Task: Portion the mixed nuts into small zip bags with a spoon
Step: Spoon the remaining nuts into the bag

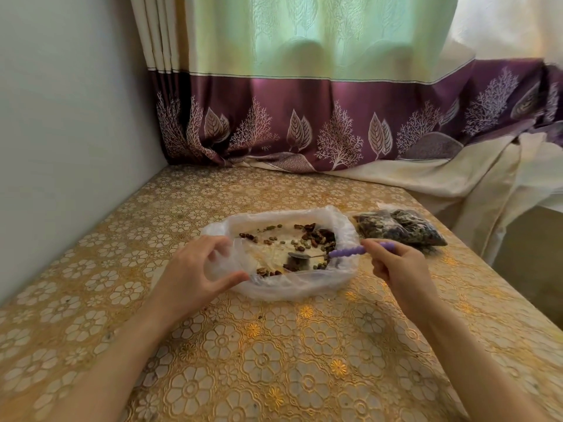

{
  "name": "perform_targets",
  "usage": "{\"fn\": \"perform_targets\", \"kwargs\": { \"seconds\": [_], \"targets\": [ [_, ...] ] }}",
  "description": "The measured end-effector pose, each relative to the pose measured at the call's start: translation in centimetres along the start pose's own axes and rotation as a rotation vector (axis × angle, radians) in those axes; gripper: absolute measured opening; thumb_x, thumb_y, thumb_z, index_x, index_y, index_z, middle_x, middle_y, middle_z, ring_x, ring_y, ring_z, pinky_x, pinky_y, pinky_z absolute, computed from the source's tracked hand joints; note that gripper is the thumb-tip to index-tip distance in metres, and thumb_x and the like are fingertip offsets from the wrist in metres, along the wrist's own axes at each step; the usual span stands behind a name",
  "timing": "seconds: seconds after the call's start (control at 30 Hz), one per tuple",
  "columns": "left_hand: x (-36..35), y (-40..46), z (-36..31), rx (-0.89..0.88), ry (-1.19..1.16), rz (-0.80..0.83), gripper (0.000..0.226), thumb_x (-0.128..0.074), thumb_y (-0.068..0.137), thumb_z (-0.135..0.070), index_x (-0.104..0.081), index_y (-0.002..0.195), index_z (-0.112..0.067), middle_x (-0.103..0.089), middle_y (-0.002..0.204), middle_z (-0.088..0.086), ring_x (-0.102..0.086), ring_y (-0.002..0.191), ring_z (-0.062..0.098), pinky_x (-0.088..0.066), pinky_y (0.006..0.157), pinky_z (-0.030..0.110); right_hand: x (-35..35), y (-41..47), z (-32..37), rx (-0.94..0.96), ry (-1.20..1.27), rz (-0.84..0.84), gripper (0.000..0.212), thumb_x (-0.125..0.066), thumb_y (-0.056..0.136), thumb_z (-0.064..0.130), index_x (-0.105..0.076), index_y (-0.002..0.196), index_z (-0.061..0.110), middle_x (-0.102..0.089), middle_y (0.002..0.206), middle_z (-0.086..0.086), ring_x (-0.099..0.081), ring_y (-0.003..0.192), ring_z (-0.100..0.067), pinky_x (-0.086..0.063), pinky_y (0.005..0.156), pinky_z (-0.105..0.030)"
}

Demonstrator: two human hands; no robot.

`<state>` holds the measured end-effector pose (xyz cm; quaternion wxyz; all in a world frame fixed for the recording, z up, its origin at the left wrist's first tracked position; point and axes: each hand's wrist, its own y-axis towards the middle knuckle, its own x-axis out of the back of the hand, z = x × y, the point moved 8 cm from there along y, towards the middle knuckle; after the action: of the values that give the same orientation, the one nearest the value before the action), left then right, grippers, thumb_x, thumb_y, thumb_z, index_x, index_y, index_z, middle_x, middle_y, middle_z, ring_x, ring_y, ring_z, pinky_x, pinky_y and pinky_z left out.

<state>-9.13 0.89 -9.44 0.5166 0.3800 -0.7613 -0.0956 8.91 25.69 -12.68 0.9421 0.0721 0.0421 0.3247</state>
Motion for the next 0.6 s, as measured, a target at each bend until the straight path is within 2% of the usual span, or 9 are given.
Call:
{"fn": "perform_targets", "kwargs": {
  "seconds": [0.1, 0.2, 0.27, 0.33, 0.4, 0.43, 0.5, 0.6],
  "targets": [
    [0.1, 0.0, -0.1, 0.001, -0.002, -0.006, 0.075, -0.037, 0.058, -0.090, -0.047, 0.102, -0.030, -0.045, 0.092, -0.028, -0.044, 0.084, -0.011, -0.038, 0.071, 0.015, 0.9, -0.5, 0.5, 0.071, 0.021, -0.135, 0.020, -0.057, 0.092, 0.021, -0.062, 0.078, 0.008, -0.055, 0.057, 0.001, -0.044, 0.049, -0.008, -0.038, 0.045, -0.016],
    [0.1, -0.1, -0.1, -0.005, 0.002, -0.010, 0.074, -0.037, 0.059, -0.090, -0.048, 0.101, -0.030, -0.045, 0.092, -0.027, -0.044, 0.085, -0.011, -0.037, 0.072, 0.016, 1.1, -1.1, 1.9, 0.239, -0.140, -0.203, 0.019, -0.054, 0.094, 0.021, -0.060, 0.080, 0.010, -0.063, 0.062, -0.004, -0.052, 0.047, -0.008, -0.043, 0.046, -0.020],
    [0.1, -0.1, -0.1, -0.008, 0.002, -0.010, 0.074, -0.037, 0.059, -0.090, -0.048, 0.101, -0.030, -0.045, 0.092, -0.027, -0.044, 0.085, -0.010, -0.038, 0.072, 0.018, 0.8, -1.6, 3.0, 0.349, -0.277, -0.251, 0.017, -0.056, 0.094, 0.019, -0.061, 0.080, 0.009, -0.063, 0.060, 0.002, -0.052, 0.045, -0.010, -0.044, 0.045, -0.024],
    [0.1, 0.0, -0.1, -0.007, -0.002, -0.011, 0.074, -0.036, 0.059, -0.090, -0.047, 0.102, -0.030, -0.044, 0.093, -0.027, -0.044, 0.085, -0.010, -0.041, 0.073, 0.020, 0.1, -2.1, 3.9, 0.446, -0.359, -0.286, 0.019, -0.058, 0.092, 0.016, -0.058, 0.074, 0.018, -0.061, 0.053, 0.010, -0.053, 0.045, -0.016, -0.042, 0.042, -0.024],
    [0.1, 0.0, -0.2, -0.009, -0.007, -0.015, 0.075, -0.036, 0.059, -0.090, -0.047, 0.102, -0.030, -0.044, 0.093, -0.028, -0.044, 0.085, -0.010, -0.041, 0.071, 0.018, -1.0, -2.6, 4.6, 0.527, -0.424, -0.288, 0.026, -0.059, 0.091, 0.013, -0.052, 0.070, 0.029, -0.057, 0.055, 0.020, -0.056, 0.050, -0.012, -0.040, 0.038, -0.014],
    [0.2, 0.0, -0.2, -0.010, -0.009, -0.016, 0.075, -0.036, 0.059, -0.090, -0.047, 0.102, -0.030, -0.044, 0.092, -0.028, -0.044, 0.085, -0.010, -0.040, 0.069, 0.017, -1.5, -2.6, 4.8, 0.554, -0.455, -0.277, 0.026, -0.059, 0.090, 0.012, -0.052, 0.072, 0.029, -0.058, 0.060, 0.022, -0.057, 0.053, -0.006, -0.038, 0.039, -0.010],
    [0.2, 0.0, -0.3, -0.012, -0.011, -0.015, 0.074, -0.036, 0.060, -0.090, -0.048, 0.101, -0.030, -0.044, 0.092, -0.027, -0.045, 0.085, -0.010, -0.039, 0.068, 0.015, -2.4, -2.3, 4.6, 0.570, -0.507, -0.259, 0.019, -0.060, 0.090, 0.010, -0.057, 0.077, 0.024, -0.059, 0.063, 0.016, -0.056, 0.054, 0.003, -0.035, 0.042, -0.006],
    [0.1, 0.0, 0.0, -0.015, -0.001, -0.012, 0.074, -0.037, 0.061, -0.088, -0.048, 0.104, -0.030, -0.044, 0.093, -0.027, -0.045, 0.086, -0.010, -0.039, 0.069, 0.015, -2.7, -1.7, 3.7, 0.545, -0.533, -0.263, 0.009, -0.061, 0.091, 0.012, -0.068, 0.085, 0.013, -0.060, 0.063, 0.011, -0.055, 0.053, 0.003, -0.035, 0.042, -0.007]
  ]
}}
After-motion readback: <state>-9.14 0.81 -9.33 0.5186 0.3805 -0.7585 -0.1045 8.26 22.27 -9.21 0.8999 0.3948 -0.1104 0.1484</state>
